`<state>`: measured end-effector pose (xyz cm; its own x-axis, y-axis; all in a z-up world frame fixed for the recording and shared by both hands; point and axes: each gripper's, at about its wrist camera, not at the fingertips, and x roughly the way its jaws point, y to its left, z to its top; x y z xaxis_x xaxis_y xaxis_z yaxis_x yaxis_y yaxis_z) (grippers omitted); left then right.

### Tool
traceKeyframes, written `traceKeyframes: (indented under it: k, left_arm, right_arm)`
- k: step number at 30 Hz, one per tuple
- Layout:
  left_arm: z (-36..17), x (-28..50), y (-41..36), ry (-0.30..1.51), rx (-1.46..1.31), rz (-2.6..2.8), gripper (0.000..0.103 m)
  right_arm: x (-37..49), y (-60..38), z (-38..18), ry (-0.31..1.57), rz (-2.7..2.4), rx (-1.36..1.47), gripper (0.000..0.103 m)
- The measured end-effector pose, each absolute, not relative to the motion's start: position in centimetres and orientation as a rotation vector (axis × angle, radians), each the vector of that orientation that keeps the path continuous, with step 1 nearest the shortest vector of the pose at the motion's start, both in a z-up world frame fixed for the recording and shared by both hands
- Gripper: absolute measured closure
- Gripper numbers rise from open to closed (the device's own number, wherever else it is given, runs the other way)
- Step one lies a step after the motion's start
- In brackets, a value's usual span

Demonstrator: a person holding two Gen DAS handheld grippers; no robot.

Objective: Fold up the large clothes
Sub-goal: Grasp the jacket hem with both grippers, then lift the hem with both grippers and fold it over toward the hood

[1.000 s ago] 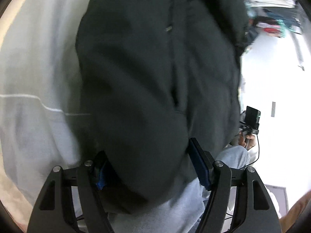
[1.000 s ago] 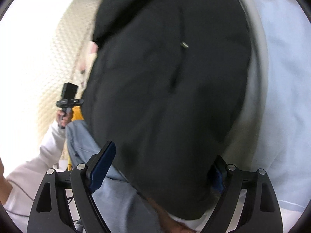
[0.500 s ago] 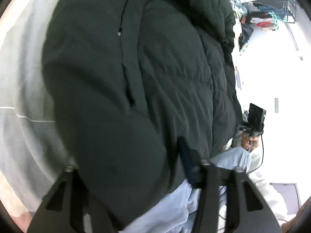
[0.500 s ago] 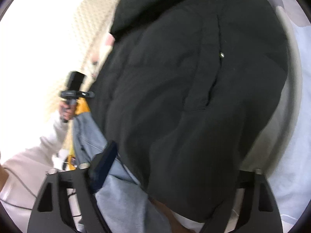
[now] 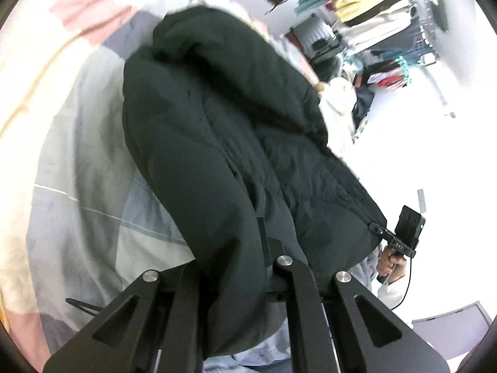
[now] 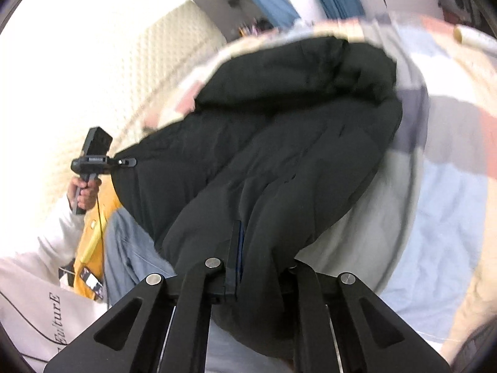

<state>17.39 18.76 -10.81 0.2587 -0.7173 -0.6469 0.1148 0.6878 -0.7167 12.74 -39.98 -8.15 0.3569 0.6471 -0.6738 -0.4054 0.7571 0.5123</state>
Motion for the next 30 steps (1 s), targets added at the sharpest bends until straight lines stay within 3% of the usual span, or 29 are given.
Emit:
traceKeyframes:
  k: [6, 16, 30]
  left_arm:
    - [-8.2, 12.8, 20.5, 1.115, -0.693, -0.599, 0.096]
    - [-6.9, 5.4, 22.2, 1.154, -0.830, -0.527, 0.095]
    - [-4.3, 11.0, 21.8, 1.201, -0.733, -0.489, 0.090]
  right_arm:
    - [8.1, -41.1, -3.9, 0.867, 0.658, 0.331, 0.097]
    - [-0.4, -41.3, 0.0, 0.731, 0.620, 0.441, 0.097]
    - [2.3, -41.9, 0.8, 0.693, 0.556, 0.515, 0.097]
